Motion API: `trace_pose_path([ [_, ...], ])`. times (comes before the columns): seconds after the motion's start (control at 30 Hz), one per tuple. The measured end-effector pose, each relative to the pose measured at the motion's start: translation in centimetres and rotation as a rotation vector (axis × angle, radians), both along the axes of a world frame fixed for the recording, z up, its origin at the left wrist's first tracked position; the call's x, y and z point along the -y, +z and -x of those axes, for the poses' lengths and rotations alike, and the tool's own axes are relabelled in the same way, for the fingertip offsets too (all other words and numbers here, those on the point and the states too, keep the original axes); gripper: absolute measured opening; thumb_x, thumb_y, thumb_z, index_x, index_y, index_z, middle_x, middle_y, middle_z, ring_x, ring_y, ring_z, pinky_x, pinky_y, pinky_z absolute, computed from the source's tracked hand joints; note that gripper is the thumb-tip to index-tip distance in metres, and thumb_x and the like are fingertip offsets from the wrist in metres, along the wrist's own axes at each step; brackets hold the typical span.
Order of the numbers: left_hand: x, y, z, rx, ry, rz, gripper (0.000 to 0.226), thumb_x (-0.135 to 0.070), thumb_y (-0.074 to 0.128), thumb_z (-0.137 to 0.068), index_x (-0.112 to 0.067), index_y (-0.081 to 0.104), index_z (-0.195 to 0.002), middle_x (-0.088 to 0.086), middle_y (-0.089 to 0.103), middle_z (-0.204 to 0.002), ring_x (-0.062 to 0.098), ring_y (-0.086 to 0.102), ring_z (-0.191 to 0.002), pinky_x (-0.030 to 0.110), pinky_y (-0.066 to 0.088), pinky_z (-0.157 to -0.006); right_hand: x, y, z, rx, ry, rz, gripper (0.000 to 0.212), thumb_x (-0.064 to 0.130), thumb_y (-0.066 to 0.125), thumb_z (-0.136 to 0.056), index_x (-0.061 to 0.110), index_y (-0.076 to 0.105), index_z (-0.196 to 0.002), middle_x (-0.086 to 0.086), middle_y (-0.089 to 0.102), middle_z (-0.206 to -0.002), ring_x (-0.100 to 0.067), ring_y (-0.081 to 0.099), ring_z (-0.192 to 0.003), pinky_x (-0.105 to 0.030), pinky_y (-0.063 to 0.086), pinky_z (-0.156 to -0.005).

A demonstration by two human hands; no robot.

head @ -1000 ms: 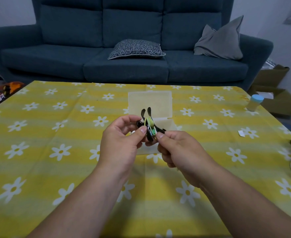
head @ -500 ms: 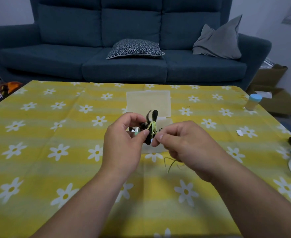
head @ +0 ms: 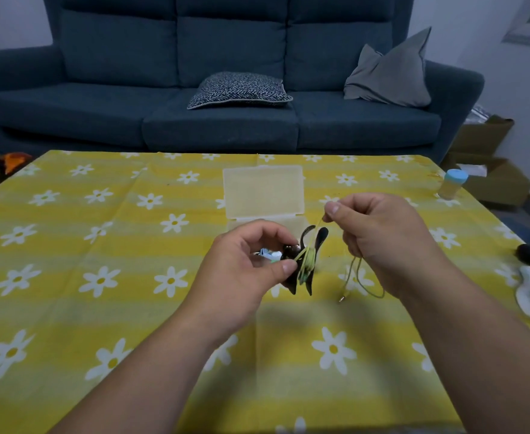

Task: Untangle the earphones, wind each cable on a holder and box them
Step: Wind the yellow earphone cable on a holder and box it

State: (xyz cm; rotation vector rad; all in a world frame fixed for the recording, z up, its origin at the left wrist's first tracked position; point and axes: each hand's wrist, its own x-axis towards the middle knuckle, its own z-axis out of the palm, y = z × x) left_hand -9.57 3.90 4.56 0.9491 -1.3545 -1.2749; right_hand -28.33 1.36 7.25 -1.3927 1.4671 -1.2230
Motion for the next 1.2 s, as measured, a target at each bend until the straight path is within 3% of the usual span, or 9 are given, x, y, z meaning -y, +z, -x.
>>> trace_pose_path([
  [0.07,-0.2,0.3,0.1,-0.068,-0.013,-0.014,0.027,0.018,0.064,-0.081,-0.008,0.066,-0.088,0.007,0.066,-0.082,0.027,0.063,-0.060,0.021,0.049,-0.058,0.1,-0.6,-0.3,0.004,0.022,-0.067,0.027,0.022,0.066,-0.093,0.011,0.069,-0.068,0.003,0.035,-0.049,-0.016,0.027,-0.048,-0.029,0.022,-0.051],
  [0.2,0.0,0.3,0.1,-0.147,0.066,-0.060,0.028,0.013,0.064,-0.083,-0.013,0.066,-0.091,0.001,0.069,-0.082,0.022,0.063,-0.065,0.026,0.049,-0.059,-0.5,-2.0,-1.8,-0.091,0.198,-0.235,0.041,0.017,0.059,-0.094,0.017,0.063,-0.054,0.001,0.035,-0.053,-0.017,0.026,-0.051,-0.031,0.017,-0.052],
  [0.33,0.7,-0.1,-0.6,-0.040,0.316,-0.038,0.026,0.007,0.068,-0.083,-0.018,0.067,-0.091,0.003,0.071,-0.085,0.013,0.065,-0.062,0.017,0.045,-0.055,-1.5,-2.6,-3.2,-0.144,0.475,-0.347,0.036,0.018,0.048,-0.103,0.015,0.070,-0.074,0.006,0.040,-0.052,-0.013,0.032,-0.047,-0.026,0.024,-0.048],
  [0.47,1.1,-0.3,-1.2,0.082,0.424,0.004,0.024,0.003,0.071,-0.083,-0.018,0.068,-0.091,0.006,0.072,-0.091,0.012,0.068,-0.065,0.012,0.045,-0.054,-2.1,-2.1,-3.6,-0.181,0.581,-0.353,0.029,0.017,0.049,-0.102,0.013,0.073,-0.085,0.001,0.041,-0.057,-0.015,0.035,-0.052,-0.027,0.030,-0.050],
  [0.57,1.2,-0.4,-1.2,0.143,0.432,0.015,0.025,0.003,0.072,-0.082,-0.021,0.068,-0.089,0.005,0.073,-0.090,0.018,0.070,-0.073,0.012,0.045,-0.055,-2.0,-1.5,-3.3,-0.165,0.588,-0.312,0.025,0.016,0.054,-0.100,0.011,0.074,-0.085,0.000,0.038,-0.058,-0.016,0.033,-0.052,-0.029,0.029,-0.052],
  [0.73,1.1,-0.2,-1.1,0.207,0.395,0.057,0.027,0.003,0.072,-0.082,-0.023,0.068,-0.089,-0.004,0.072,-0.087,0.017,0.066,-0.067,0.020,0.051,-0.061,-2.0,-0.7,-3.0,-0.177,0.586,-0.217,0.022,0.016,0.058,-0.097,0.013,0.074,-0.083,-0.004,0.045,-0.057,-0.017,0.042,-0.051,-0.032,0.037,-0.055],
  [0.87,0.8,-0.2,-0.9,0.285,0.338,0.119,0.031,0.004,0.072,-0.081,-0.025,0.066,-0.087,-0.016,0.068,-0.083,0.026,0.064,-0.066,0.021,0.050,-0.059,-1.9,-0.1,-2.7,-0.015,0.510,-0.185,0.024,0.009,0.055,-0.099,0.002,0.071,-0.083,-0.002,0.042,-0.053,-0.016,0.042,-0.049,-0.025,0.037,-0.051],
  [1.07,1.0,-0.1,-0.7,0.253,0.243,0.132,0.032,0.008,0.071,-0.080,-0.023,0.067,-0.085,-0.013,0.068,-0.082,0.011,0.060,-0.062,0.025,0.052,-0.064,-1.4,0.2,-1.9,0.048,0.351,-0.121,0.028,0.008,0.055,-0.097,0.000,0.071,-0.075,-0.001,0.041,-0.049,-0.016,0.041,-0.049,-0.023,0.036,-0.053],
  [1.2,1.0,-0.5,-0.6,0.209,0.139,0.086,0.034,0.014,0.070,-0.079,-0.020,0.068,-0.083,-0.005,0.068,-0.081,0.041,0.058,-0.065,0.029,0.055,-0.059,-1.0,0.5,-1.0,0.064,0.270,-0.072,0.027,0.010,0.061,-0.093,0.003,0.071,-0.069,-0.020,0.053,-0.069,-0.020,0.050,-0.058,-0.034,0.042,-0.072],
])
